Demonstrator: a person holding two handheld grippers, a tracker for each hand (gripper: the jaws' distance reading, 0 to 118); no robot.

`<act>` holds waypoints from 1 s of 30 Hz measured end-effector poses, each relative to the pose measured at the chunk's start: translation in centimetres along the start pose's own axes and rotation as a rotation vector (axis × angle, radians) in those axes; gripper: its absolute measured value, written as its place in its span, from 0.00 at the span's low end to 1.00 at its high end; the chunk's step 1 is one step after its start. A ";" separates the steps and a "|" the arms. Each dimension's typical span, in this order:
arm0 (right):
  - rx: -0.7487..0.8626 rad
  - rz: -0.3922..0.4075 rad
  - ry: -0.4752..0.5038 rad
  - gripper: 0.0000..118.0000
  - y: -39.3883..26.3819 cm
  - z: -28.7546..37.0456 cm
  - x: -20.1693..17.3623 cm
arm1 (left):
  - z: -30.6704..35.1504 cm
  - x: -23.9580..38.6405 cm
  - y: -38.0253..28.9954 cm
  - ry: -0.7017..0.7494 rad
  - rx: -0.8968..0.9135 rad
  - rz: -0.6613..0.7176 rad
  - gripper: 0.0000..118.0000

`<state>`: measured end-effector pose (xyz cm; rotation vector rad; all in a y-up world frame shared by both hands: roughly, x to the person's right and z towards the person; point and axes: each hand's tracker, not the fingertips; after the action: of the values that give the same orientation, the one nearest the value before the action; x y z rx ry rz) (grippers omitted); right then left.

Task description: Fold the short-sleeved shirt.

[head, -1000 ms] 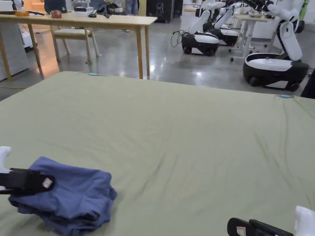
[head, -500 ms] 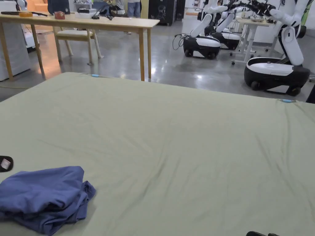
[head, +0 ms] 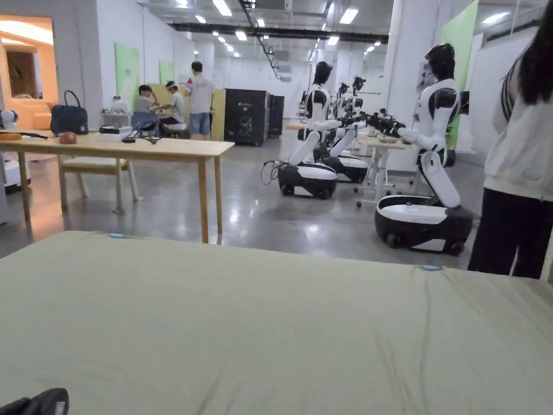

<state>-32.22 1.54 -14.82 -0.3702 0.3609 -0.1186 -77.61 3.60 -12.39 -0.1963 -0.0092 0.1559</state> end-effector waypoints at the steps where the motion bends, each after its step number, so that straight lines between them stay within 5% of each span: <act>1: 0.041 0.039 -0.020 0.01 1.5 0.5 0.4 | -0.6 2.4 0.7 -0.040 0.027 -0.012 0.00; 5: 0.160 0.187 -0.143 0.01 6.5 -0.1 0.6 | -5.5 8.3 2.9 -0.101 0.093 -0.146 0.00; 13: 0.324 0.217 -0.256 0.01 15.7 -9.9 4.0 | -18.4 16.9 8.8 -0.049 0.071 -0.152 0.00; 16: 0.371 0.307 -0.389 0.01 17.3 -14.0 5.3 | -22.0 16.6 9.7 -0.100 0.072 -0.184 0.00; 21: 0.263 0.219 -0.377 0.01 18.5 -18.5 7.4 | -25.2 16.4 9.3 -0.021 0.067 -0.235 0.00; 25: 0.265 0.242 -0.382 0.01 17.7 -18.2 6.8 | -25.5 15.5 10.0 -0.040 0.046 -0.111 0.00; 30: 0.270 0.224 -0.379 0.01 18.0 -17.3 6.3 | -25.2 15.8 10.9 -0.006 0.096 -0.164 0.00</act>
<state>-31.84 11.37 -38.64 -0.0790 0.0078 0.1216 -63.07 11.77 -39.38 -0.0990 -0.0237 -0.0067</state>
